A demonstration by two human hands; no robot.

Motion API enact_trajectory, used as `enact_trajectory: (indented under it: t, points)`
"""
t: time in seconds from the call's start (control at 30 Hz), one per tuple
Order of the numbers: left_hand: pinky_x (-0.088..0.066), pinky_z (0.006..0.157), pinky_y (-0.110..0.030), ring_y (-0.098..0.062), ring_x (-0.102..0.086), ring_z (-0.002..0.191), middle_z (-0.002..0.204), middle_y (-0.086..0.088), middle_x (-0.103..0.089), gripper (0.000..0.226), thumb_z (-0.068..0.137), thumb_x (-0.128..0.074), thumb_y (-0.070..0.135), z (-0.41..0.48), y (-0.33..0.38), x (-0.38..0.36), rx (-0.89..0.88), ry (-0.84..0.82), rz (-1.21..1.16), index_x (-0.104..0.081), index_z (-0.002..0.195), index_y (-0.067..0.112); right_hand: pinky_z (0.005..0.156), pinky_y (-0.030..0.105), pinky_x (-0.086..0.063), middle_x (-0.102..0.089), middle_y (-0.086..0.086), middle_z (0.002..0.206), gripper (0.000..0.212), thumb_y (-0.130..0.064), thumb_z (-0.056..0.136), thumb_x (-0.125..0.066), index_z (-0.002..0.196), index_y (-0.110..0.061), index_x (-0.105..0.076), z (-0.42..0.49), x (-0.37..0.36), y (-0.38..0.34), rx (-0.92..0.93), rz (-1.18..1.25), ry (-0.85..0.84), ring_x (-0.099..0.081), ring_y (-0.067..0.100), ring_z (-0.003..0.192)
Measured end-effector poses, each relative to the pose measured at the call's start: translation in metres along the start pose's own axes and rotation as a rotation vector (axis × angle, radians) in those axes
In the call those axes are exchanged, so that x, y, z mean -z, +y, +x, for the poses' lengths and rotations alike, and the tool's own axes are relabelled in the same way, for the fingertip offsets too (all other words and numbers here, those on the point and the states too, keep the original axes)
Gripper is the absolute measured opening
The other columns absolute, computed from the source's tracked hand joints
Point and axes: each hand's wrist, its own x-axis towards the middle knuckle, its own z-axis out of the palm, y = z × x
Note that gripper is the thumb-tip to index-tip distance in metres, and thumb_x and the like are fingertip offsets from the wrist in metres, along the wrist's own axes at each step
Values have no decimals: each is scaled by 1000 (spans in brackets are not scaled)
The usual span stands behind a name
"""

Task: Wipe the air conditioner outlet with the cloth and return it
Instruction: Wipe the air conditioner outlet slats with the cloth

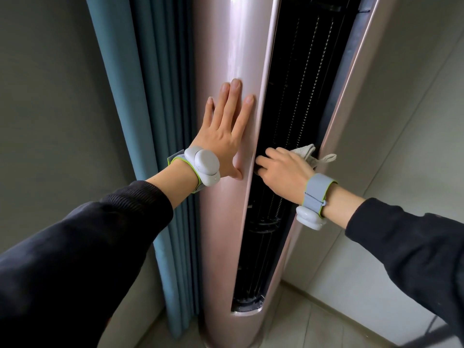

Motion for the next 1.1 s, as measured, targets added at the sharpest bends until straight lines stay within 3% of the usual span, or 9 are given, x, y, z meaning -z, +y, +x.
enact_trajectory:
  t: [0.8, 0.9, 1.0, 1.1]
  points:
    - [-16, 111, -65, -49, 4, 141, 154, -32, 3, 160, 31, -84, 66, -1, -2, 0, -27, 21, -17, 5, 149, 3, 53, 21, -52, -68, -7, 65, 17, -13, 56, -83, 49, -20, -68, -13, -17, -27, 83, 64, -71, -63, 16, 60]
    - [-16, 111, -65, -50, 4, 141, 154, -32, 2, 161, 30, -83, 67, -1, -3, -1, -26, 23, -15, 4, 149, 2, 52, 23, -51, -69, -5, 67, 15, -6, 59, -76, 52, -17, -69, -18, -20, -24, 79, 69, -48, -62, 17, 60]
    - [-17, 110, -66, -50, 3, 141, 154, -32, 1, 162, 29, -83, 68, -1, -5, -2, -30, 37, -17, 3, 149, 2, 52, 22, -50, -68, -3, 66, 27, -5, 69, -53, 51, -17, -68, -16, -25, -28, 54, 63, -23, -62, 17, 60]
    - [-16, 110, -66, -50, 3, 141, 154, -32, 2, 162, 29, -81, 70, -1, -5, -3, -35, 43, -20, 3, 149, 3, 52, 22, -53, -67, -3, 63, 17, -6, 60, -74, 48, -16, -66, -16, -23, -34, 91, 57, -75, -63, 18, 59]
